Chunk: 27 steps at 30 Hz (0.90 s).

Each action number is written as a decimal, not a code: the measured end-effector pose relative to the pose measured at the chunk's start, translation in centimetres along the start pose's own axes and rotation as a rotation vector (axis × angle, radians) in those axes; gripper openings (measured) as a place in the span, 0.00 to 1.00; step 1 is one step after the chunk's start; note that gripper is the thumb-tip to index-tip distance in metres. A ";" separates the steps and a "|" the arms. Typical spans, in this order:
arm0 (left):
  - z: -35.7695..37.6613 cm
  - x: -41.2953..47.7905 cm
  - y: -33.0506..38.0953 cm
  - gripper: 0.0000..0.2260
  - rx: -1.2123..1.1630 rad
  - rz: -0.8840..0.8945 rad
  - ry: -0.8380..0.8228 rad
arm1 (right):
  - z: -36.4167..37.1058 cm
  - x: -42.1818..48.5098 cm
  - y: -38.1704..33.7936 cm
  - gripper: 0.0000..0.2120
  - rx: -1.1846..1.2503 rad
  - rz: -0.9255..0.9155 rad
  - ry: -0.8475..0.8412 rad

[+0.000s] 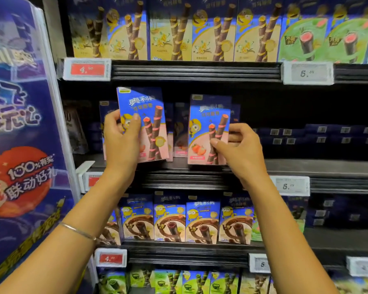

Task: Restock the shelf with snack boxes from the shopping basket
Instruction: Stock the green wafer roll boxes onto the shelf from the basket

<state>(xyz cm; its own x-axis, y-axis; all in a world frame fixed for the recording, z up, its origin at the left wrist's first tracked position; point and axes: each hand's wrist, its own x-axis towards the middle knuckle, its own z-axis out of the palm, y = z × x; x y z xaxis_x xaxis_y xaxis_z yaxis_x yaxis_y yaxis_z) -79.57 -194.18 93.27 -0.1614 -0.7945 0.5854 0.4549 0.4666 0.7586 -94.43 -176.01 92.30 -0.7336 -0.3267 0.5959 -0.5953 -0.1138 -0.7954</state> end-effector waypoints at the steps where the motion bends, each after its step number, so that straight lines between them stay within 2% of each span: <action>1: -0.2 0.1 -0.1 0.14 -0.004 -0.003 0.008 | 0.1 0.2 0.4 0.17 -0.055 -0.008 0.010; 12: -1.1 -0.2 -0.5 0.10 0.033 -0.045 -0.015 | 3.6 1.1 1.2 0.18 -0.392 -0.051 0.011; 22: -1.3 -0.6 -0.4 0.11 0.048 -0.047 -0.055 | 5.1 1.2 1.1 0.20 -0.469 -0.088 0.007; 27: -1.0 -0.8 -0.4 0.13 0.060 -0.033 -0.065 | 5.4 1.3 1.2 0.24 -0.473 -0.087 0.005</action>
<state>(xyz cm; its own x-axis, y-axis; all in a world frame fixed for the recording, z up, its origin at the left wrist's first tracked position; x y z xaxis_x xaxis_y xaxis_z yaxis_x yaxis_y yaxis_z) -78.74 -194.15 92.20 -0.2330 -0.7835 0.5760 0.3958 0.4646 0.7921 -94.36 -181.61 91.56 -0.6756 -0.3301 0.6592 -0.7372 0.2990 -0.6059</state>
